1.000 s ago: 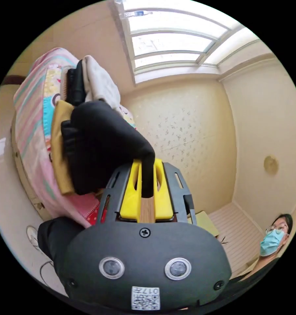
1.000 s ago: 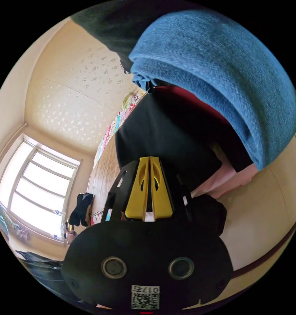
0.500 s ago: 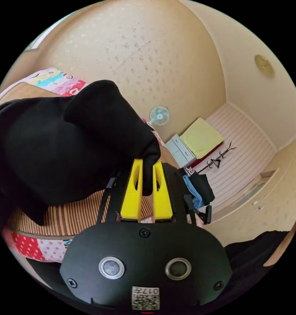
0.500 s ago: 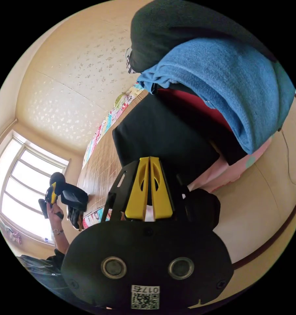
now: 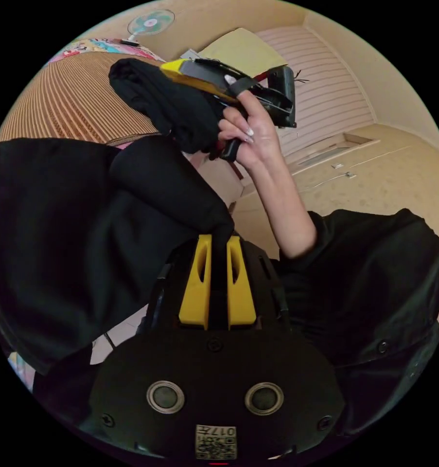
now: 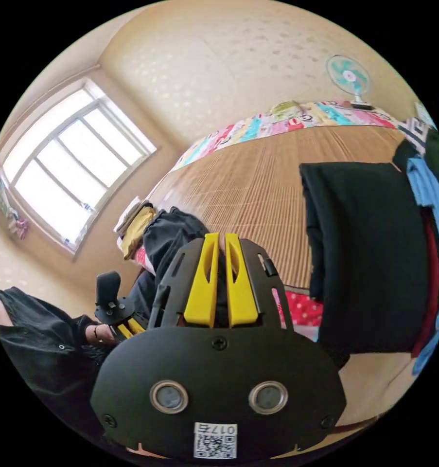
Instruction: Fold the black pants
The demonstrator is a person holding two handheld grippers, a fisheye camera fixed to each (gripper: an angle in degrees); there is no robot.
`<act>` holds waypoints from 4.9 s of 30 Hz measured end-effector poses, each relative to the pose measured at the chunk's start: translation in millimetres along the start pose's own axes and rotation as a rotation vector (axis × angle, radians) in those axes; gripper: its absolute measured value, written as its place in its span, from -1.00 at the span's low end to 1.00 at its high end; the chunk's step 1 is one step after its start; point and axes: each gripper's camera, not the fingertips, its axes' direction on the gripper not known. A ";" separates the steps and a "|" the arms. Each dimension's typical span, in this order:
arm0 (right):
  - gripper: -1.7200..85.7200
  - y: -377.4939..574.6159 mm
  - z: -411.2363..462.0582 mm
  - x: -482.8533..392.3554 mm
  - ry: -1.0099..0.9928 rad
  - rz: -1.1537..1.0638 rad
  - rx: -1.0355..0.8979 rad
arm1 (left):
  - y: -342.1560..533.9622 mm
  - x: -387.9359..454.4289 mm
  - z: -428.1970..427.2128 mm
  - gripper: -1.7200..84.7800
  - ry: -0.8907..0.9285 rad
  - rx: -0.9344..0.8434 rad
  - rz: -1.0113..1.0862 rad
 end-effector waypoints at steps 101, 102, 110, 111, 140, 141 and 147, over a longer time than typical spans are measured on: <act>-0.74 -232.9 94.4 119.1 -0.149 -0.210 -0.413 | -17.4 -243.4 -375.6 -0.59 -0.450 0.440 -0.333; -0.73 -217.1 103.8 115.9 -0.140 -0.220 -0.433 | -6.6 -247.2 -365.5 -0.59 -0.452 0.434 -0.343; -0.82 -60.0 77.8 89.8 -0.220 -0.122 -0.153 | 75.1 -201.1 -241.5 -0.58 -0.326 0.602 -0.290; -0.84 -52.2 70.1 91.0 -0.172 -0.090 -0.126 | 69.9 -196.6 -231.1 -0.58 -0.293 0.599 -0.266; -0.89 44.1 -24.0 140.0 -0.482 0.213 0.067 | -5.0 -214.4 -137.0 -0.98 0.393 0.327 -0.106; -0.89 47.1 -33.6 143.6 -0.559 0.193 0.114 | 2.5 -214.1 -147.1 -0.98 0.445 0.366 -0.070; -0.89 73.8 -72.0 185.4 -0.329 0.321 0.066 | 60.8 -219.3 -174.5 -0.98 0.222 0.286 -0.122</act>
